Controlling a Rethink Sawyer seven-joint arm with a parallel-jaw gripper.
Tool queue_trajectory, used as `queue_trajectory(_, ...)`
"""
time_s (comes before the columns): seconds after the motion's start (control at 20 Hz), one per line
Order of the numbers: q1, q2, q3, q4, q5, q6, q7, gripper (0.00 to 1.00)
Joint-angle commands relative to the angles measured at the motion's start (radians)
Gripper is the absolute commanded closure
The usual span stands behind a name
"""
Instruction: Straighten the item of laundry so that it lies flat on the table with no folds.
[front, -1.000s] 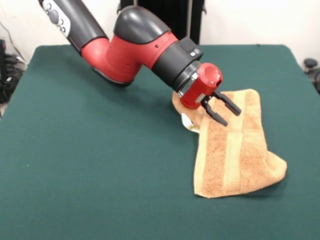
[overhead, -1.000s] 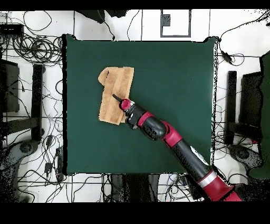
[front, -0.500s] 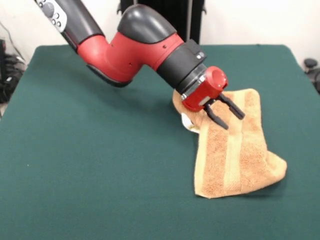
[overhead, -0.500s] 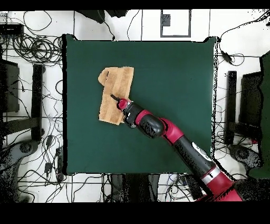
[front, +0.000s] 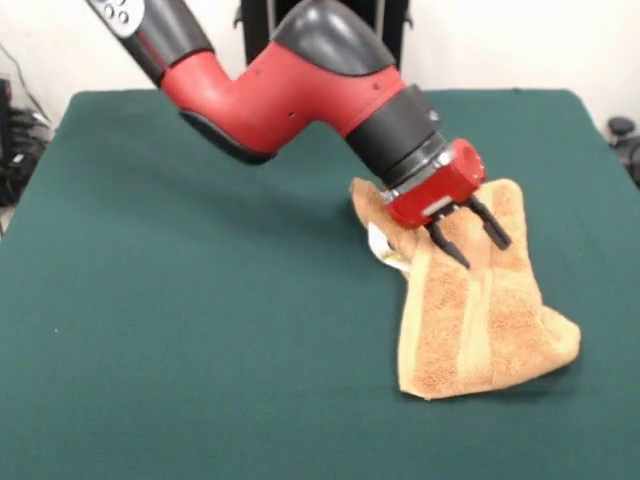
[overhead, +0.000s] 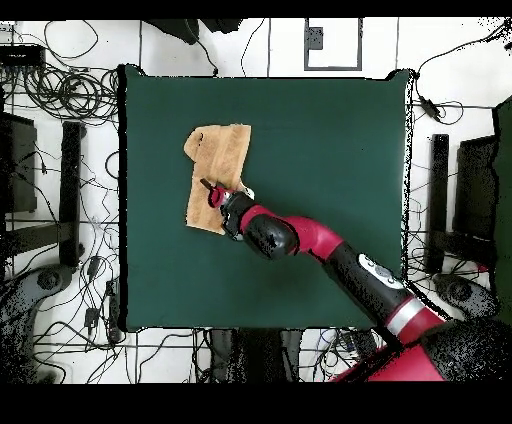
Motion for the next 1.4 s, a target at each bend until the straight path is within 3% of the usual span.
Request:
queue_trajectory(0.05, 0.438, -0.111, -0.695, -0.357, 0.077, -0.135, 0.307, 0.00)
queue_trajectory(0.15, 0.578, -0.091, -0.876, -0.395, 0.198, -0.181, 0.311, 0.00)
queue_trajectory(0.3, 0.711, -0.044, -1.066, -0.398, 0.420, -0.261, 0.207, 0.00)
queue_trajectory(0.4, 0.796, -0.002, -1.183, -0.377, 0.616, -0.327, 0.116, 0.00)
queue_trajectory(0.45, 0.898, 0.060, -1.307, -0.345, 0.847, -0.413, 0.054, 0.00)
queue_trajectory(0.5, 0.941, 0.086, -1.342, -0.308, 0.999, -0.476, -0.020, 0.00)
queue_trajectory(0.55, 1.007, 0.129, -1.378, -0.259, 1.221, -0.586, -0.116, 0.00)
queue_trajectory(0.65, 1.015, 0.123, -1.343, -0.219, 1.340, -0.658, -0.190, 0.00)
queue_trajectory(0.95, 0.993, 0.100, -1.301, -0.201, 1.347, -0.674, -0.224, 0.00)
queue_trajectory(1.4, 1.014, 0.115, -1.332, -0.214, 1.338, -0.650, -0.153, 0.00)
